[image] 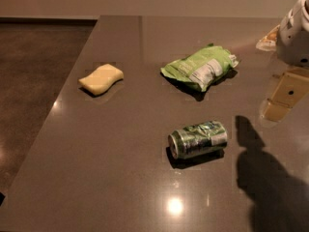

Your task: Place green can upright

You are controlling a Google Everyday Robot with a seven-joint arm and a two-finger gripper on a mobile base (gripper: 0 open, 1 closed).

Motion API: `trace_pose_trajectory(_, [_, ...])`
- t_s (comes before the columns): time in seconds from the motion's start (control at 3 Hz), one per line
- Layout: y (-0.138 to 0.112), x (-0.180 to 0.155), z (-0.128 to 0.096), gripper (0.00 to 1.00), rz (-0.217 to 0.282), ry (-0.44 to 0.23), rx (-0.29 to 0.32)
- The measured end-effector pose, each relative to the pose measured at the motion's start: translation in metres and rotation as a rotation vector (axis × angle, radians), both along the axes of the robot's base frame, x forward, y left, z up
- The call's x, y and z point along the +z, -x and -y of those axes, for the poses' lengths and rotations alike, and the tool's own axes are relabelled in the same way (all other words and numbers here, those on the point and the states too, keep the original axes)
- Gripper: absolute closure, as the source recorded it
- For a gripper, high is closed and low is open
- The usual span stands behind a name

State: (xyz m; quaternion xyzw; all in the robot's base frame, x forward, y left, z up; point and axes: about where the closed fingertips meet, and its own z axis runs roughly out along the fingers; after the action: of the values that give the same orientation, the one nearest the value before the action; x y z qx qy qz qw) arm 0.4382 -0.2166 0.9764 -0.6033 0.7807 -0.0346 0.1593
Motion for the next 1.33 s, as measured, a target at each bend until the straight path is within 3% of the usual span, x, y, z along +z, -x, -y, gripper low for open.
trace_pose_trajectory(0.33, [-0.001, 0.001, -0.002, 0.00, 0.004, 0.001, 0.005])
trace_pose_trajectory(0.67, [0.000, 0.001, -0.029, 0.00, 0.029, 0.040, 0.079])
trace_pose_trajectory(1.0, [0.010, -0.002, -0.064, 0.00, 0.060, 0.081, 0.195])
trace_pose_trajectory(1.33, [0.025, -0.018, -0.098, 0.00, 0.054, 0.126, 0.334])
